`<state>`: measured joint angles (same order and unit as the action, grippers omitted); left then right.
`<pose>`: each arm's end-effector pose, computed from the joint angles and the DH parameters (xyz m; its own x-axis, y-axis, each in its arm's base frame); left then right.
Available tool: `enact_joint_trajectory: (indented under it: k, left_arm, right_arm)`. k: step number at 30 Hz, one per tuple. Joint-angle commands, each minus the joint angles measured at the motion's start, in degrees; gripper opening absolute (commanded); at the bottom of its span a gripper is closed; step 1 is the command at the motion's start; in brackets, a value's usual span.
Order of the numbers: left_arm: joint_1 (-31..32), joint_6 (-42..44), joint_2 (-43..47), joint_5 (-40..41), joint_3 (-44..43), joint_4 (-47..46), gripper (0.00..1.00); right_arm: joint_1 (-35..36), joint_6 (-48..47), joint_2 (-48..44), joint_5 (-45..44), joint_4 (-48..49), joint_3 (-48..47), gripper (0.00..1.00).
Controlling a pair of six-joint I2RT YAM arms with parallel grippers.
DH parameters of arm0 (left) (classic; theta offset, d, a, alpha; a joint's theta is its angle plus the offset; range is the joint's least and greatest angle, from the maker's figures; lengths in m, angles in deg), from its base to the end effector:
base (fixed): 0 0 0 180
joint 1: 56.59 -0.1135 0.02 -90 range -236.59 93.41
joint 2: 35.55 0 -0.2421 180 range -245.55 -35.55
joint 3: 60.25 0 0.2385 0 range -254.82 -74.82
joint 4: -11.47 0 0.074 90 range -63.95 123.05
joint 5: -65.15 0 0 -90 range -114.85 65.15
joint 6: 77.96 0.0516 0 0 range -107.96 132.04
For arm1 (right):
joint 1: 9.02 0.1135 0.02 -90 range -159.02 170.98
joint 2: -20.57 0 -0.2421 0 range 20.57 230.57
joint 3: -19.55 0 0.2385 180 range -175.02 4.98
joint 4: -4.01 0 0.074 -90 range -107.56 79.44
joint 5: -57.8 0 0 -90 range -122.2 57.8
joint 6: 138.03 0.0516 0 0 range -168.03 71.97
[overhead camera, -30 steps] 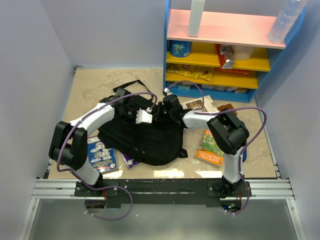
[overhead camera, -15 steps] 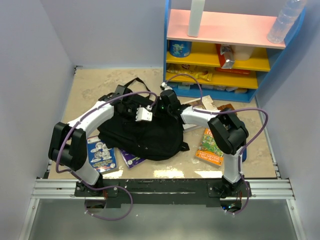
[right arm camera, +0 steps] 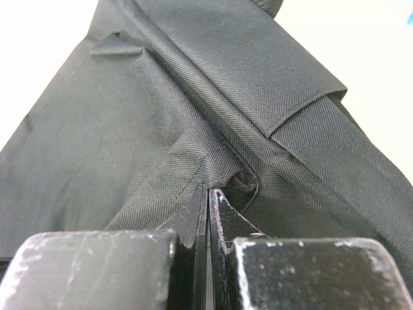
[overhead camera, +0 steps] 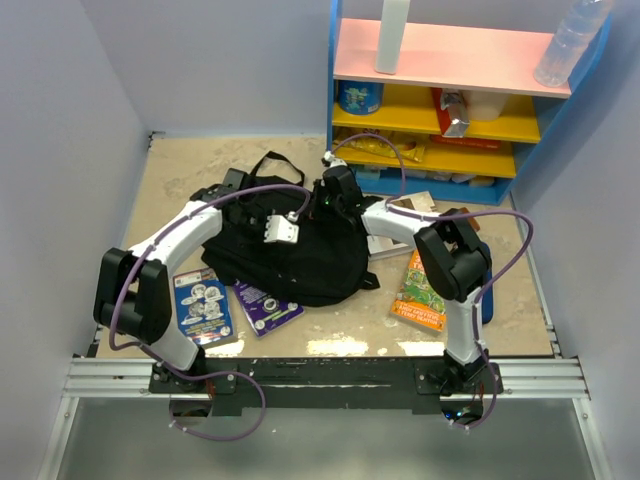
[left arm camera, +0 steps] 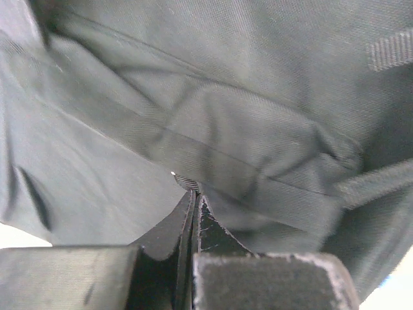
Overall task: Pack the student bag
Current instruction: Unzip the student bag at the center of the board.
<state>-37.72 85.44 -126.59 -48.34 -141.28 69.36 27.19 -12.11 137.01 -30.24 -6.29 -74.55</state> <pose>0.2819 -0.1181 0.2017 0.1698 0.8708 -0.4614 0.9655 -0.0531 0.2550 0.3654 0.2697 0.1719 -0.7124 0.2051 -0.6711 -0.2416 0.8262 0.5089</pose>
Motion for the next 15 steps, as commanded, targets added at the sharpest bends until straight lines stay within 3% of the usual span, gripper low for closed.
enact_joint_trajectory:
  k: [1,9,15]
  left_arm:
    - [-1.8,3.5,1.1,-0.5,-1.7,9.4,0.00]
    - [-1.6,7.6,5.2,-1.5,-3.5,22.2,0.00]
    - [-1.6,7.2,10.4,0.4,0.3,23.9,0.00]
  right_arm:
    - [-2.6,-3.6,-3.2,-4.9,1.8,-2.2,0.00]
    - [-2.9,-4.1,1.4,-6.7,0.5,-8.0,0.00]
    - [-2.9,-5.2,3.4,-10.1,-0.9,-9.9,0.00]
